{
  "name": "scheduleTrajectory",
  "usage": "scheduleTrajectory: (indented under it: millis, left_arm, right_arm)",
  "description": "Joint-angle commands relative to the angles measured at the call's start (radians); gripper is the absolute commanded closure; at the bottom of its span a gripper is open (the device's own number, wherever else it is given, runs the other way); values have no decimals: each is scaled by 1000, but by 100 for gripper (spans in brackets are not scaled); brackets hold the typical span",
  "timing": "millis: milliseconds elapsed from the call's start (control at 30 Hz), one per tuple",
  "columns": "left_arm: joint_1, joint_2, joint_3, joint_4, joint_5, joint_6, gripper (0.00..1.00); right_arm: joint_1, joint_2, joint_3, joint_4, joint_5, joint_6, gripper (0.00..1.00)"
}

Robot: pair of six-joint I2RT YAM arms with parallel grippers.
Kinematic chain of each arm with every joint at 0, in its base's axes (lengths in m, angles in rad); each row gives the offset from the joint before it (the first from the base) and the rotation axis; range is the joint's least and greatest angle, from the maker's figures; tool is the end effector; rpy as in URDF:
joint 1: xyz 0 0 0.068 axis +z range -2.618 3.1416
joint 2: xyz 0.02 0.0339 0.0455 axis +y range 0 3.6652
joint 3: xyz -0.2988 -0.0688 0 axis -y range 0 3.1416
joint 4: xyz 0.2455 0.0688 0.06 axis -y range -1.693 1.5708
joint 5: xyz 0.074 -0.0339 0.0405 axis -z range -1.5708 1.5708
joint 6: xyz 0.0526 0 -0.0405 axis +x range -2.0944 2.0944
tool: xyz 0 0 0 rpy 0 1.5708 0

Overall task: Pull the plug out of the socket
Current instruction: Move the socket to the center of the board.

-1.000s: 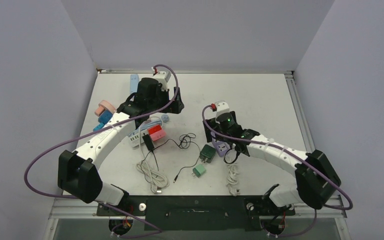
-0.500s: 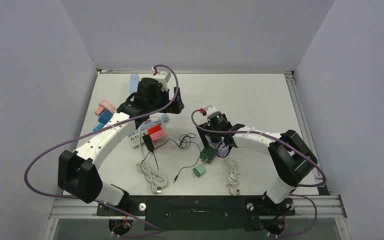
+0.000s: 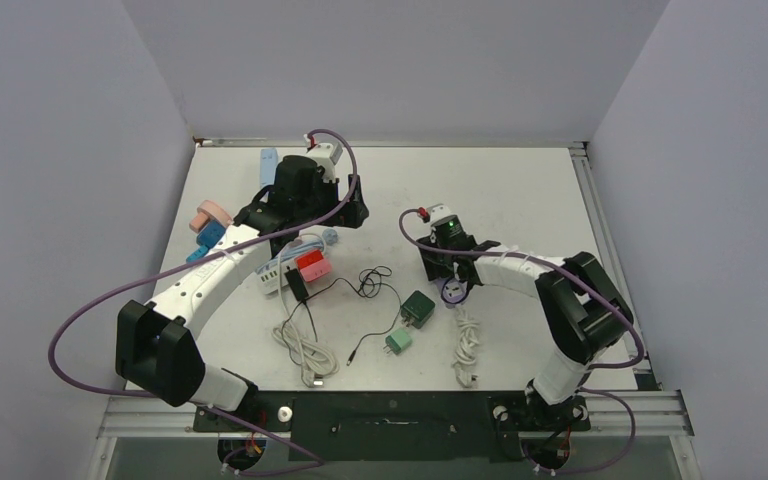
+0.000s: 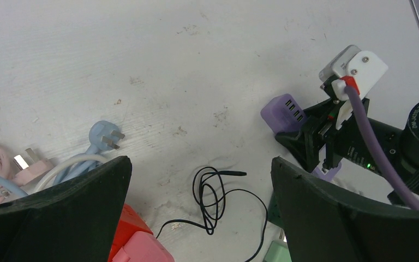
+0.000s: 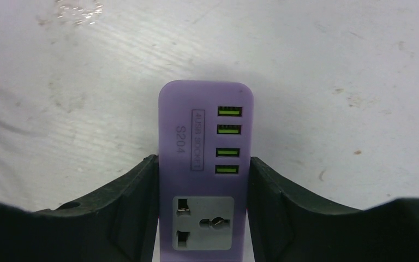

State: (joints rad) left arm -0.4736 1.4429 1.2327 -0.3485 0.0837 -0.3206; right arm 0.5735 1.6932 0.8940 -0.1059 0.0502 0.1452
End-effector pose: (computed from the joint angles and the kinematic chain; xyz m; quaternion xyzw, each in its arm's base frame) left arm 0.3021 -0.1598 0.3503 0.0870 0.8698 -0.2210 0.4325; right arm 0.2944 0.1870 0.1764 -0.1928 0.9250 0.0927 0.3141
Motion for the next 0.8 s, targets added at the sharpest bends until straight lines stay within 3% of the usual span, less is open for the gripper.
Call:
scheduleTrajectory:
  millis: [0,300,633,733,767]
  left_arm:
    - [10,-19,0,19,-7,5,3]
    - [13,-32,0,21,10,-1,3]
    - [22,-71,-9,29,12,-2,2]
    - [26,-80,-11,32,13,-2,3]
    - [28,-82,-11,32,12,-2,3]
  right_arm:
    - [-91,-37,-11,31,58,-22,72]
    - [-377,-17,3,69,46,-42,75]
    - [-583,182,120,95,-17,-1,78]
    - [-603,217,140,90,-3,9,74]
    - [-603,224,143,90,0,12,67]
